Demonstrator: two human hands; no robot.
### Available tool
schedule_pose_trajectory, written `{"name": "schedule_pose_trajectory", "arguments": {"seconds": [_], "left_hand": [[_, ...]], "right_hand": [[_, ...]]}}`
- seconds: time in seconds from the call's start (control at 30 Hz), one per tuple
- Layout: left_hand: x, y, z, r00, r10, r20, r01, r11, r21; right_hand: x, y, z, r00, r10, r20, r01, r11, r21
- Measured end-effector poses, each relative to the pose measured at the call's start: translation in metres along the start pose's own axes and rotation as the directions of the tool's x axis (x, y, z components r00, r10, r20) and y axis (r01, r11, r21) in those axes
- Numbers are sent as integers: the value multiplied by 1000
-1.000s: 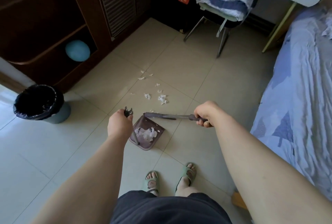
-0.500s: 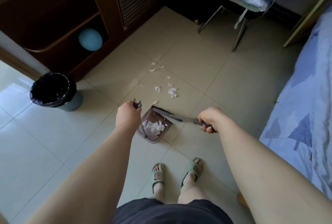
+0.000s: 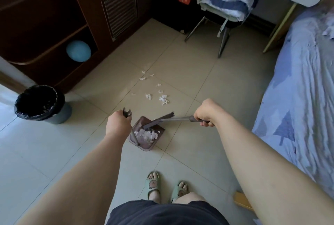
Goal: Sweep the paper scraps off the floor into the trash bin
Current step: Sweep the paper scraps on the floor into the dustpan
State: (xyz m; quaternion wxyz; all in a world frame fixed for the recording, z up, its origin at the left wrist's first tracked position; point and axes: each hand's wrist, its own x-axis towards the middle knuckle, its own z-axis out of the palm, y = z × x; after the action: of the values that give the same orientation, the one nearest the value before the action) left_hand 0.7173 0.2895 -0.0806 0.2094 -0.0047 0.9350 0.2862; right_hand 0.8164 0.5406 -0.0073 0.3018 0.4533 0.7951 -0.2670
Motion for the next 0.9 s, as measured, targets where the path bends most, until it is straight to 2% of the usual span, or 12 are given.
{"name": "schedule_pose_trajectory", "arguments": {"seconds": [0.13,0.3,0.57,0.9], "left_hand": [[-10,-6,3,1000,7,-8,-7,1000,0],[-27,-15,6,999,10,-39,-11,1000,-9],[-67,-38,8,993,26,-113,-24,1000,17],[-98,-83,-10,992,37,-124,-30,998,56]], "right_hand": [[-2,11,4,997,51,-52,-45,992,117],[-4,27,13,996,53,-72,-34,970,242],[-16,62,32,991,96,-97,-60,946,317],[-34,89,74,978,193,-77,-124,841,527]]}}
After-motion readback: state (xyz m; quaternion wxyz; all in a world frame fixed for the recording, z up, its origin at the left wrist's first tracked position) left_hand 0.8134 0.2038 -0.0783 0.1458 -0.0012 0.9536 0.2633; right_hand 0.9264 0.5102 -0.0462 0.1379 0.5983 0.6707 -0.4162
